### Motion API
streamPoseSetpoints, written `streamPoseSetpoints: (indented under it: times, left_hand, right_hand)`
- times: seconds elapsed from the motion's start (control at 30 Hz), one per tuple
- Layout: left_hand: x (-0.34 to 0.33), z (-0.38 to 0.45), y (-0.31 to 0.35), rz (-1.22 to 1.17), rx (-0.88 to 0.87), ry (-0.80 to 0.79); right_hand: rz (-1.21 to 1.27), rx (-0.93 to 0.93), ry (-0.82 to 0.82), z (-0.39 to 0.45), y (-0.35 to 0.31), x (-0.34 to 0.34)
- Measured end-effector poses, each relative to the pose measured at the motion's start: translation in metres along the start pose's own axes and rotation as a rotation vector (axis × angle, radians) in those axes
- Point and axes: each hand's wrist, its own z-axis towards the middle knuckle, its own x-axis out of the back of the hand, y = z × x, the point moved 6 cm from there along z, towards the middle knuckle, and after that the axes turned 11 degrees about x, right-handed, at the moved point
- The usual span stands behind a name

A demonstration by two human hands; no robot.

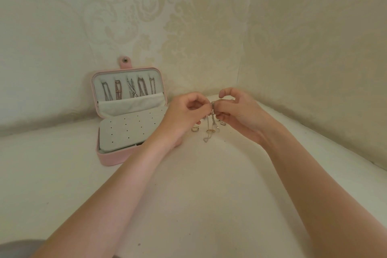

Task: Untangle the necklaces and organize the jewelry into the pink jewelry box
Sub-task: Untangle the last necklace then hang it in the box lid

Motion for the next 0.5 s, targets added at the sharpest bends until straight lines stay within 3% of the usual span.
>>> streamPoseSetpoints:
  times: [0.13, 0.5]
  left_hand:
    - [-0.001, 0.0, -0.01, -0.181, 0.15, -0.008]
    - [0.0, 0.003, -0.014, 0.131, 0.052, 0.015]
  right_hand:
    - [-0.083, 0.003, -0.028, 0.001, 0.002, -0.002]
    - [-0.189, 0.011, 0.024, -0.001, 0.012, 0.012]
